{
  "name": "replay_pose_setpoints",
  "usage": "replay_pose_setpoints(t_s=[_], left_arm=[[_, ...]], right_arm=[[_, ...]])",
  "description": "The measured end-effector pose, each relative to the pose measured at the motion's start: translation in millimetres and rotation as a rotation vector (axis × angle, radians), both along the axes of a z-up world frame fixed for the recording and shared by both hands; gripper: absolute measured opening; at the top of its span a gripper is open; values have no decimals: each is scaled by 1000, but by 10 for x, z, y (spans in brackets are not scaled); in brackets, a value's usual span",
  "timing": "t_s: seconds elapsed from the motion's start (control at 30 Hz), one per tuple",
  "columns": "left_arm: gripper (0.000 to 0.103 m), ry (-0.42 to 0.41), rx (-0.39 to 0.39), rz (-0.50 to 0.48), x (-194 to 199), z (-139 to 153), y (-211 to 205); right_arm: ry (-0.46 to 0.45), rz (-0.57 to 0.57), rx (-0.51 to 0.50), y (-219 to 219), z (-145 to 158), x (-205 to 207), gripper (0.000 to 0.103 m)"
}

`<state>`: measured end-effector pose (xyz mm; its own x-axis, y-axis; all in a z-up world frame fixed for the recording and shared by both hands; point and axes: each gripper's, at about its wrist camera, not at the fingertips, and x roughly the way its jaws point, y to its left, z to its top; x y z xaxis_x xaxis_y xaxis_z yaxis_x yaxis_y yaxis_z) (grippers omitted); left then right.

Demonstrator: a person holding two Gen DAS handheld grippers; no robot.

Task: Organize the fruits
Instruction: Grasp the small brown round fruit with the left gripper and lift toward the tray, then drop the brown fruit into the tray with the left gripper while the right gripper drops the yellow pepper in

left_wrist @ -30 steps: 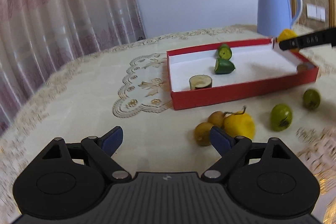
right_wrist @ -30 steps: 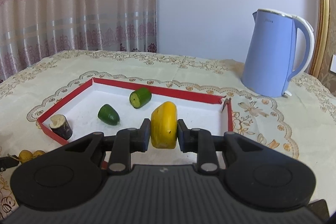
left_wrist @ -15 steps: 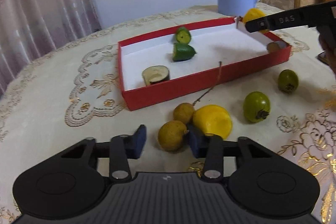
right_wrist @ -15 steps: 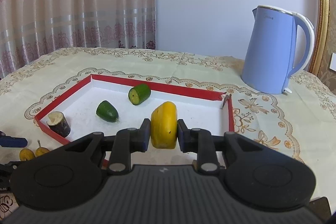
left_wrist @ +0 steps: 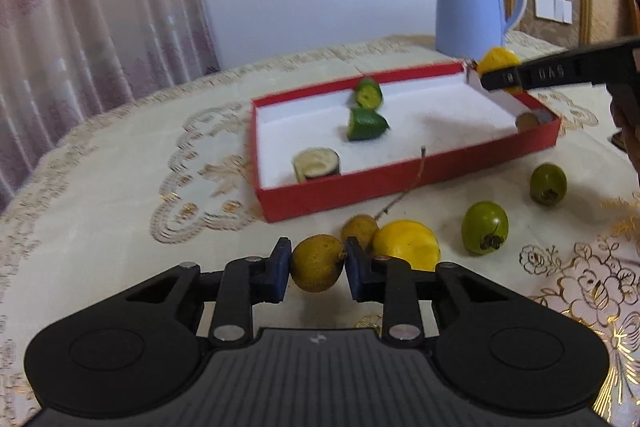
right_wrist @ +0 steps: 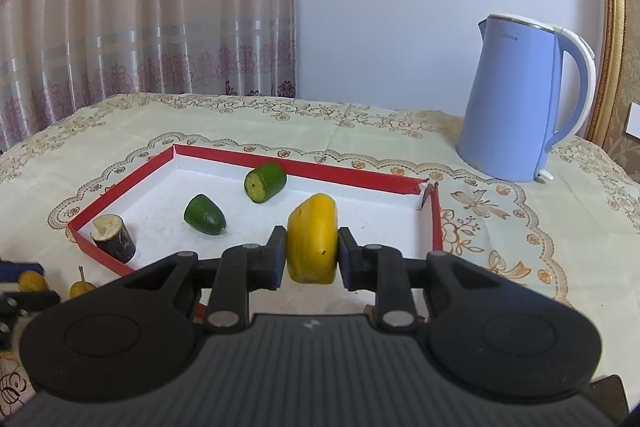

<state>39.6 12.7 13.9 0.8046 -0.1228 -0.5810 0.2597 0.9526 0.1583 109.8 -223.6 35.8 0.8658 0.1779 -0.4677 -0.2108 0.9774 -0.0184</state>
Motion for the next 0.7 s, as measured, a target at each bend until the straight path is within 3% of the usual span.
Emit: replay_pose_setpoints(t_s=[0.17,0.3,0.43,0.7], left_arm=[[28,-75,13,19,-51,217,-89],[28,-69,4,24,116,340,-235],[28,-61,47,57,377,401,-478],[28,-37,86,94,890,340,-927]], right_arm=[[0,0,1,-5,-1,-5,25],[-1,-2,5,-41,-4,-51,25],[-9,-10,15,-123,17,-138,26],[-6,-33,44,-320,15,-296,26]])
